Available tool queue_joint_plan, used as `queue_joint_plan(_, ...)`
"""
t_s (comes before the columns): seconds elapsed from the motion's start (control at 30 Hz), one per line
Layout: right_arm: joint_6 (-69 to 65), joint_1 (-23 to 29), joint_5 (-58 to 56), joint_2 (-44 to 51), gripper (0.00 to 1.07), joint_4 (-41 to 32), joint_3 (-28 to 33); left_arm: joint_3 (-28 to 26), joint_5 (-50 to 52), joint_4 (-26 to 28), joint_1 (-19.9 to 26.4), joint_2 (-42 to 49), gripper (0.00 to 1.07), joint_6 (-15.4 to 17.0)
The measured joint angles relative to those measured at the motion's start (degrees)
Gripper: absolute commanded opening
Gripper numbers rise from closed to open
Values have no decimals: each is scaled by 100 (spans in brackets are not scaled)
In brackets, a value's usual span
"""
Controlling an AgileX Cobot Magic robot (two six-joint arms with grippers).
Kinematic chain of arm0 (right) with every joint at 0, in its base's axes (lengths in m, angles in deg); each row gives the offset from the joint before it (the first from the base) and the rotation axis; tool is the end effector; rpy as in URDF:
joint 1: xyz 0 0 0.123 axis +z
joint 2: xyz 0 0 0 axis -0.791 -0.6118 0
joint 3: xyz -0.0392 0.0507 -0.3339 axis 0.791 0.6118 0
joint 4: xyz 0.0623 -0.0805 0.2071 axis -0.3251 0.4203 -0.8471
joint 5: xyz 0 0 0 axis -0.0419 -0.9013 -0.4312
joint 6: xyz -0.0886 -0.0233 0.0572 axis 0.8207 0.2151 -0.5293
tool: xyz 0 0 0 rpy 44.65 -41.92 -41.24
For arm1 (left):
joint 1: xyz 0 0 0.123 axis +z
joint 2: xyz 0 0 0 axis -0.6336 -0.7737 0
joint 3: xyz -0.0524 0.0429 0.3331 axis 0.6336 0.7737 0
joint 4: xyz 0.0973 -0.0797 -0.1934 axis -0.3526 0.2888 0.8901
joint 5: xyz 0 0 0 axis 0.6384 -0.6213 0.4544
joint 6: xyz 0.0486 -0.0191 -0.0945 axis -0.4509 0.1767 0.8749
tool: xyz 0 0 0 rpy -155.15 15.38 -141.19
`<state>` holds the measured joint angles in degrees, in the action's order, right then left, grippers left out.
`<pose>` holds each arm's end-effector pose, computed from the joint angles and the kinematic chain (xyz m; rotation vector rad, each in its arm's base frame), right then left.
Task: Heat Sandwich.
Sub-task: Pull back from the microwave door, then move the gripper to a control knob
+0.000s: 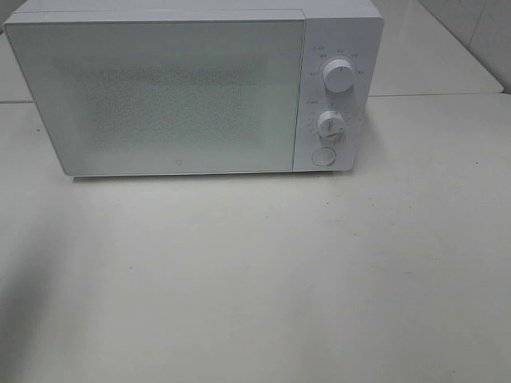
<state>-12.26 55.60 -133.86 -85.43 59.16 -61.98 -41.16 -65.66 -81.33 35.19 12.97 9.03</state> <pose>-0.0641 -0.0118 0.2640 0.0289 2.0074 -0.0123 0.1330 -0.0164 0.3227 0.1544 2.7138 -0.0984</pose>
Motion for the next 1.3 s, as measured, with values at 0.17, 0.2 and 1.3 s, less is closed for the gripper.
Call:
queue_joint_plan(0.17, 0, 0, 0, 0, 76, 0, 0, 441, 0, -6, 0, 613, 102, 0)
queue_joint_plan(0.2, 0, 0, 0, 0, 76, 0, 0, 527, 0, -6, 0, 745, 102, 0)
queue_joint_plan(1.3, 0, 0, 0, 0, 76, 0, 0, 1656, -246, -149, 0, 4440, 102, 275)
